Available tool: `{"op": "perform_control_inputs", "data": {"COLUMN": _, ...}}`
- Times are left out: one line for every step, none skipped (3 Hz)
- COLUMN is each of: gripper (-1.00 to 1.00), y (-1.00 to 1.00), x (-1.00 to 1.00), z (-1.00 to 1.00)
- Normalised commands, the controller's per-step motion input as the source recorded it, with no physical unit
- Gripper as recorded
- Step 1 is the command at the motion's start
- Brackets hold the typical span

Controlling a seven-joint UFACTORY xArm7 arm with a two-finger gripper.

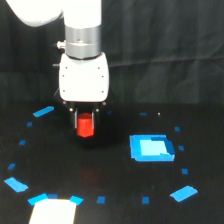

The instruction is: Pick up the red object from the table

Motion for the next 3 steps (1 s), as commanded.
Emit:
{"op": "perform_control_inputs", "data": {"gripper": -0.09, "y": -0.23, "x": 0.08, "z": 1.0}}
{"op": "perform_control_inputs", "data": {"gripper": -0.59, "y": -0.59, "x": 0.13, "z": 1.0}}
{"op": "perform_control_inputs", "data": {"gripper": -0.74, "y": -0.77, "x": -0.42, "z": 1.0}}
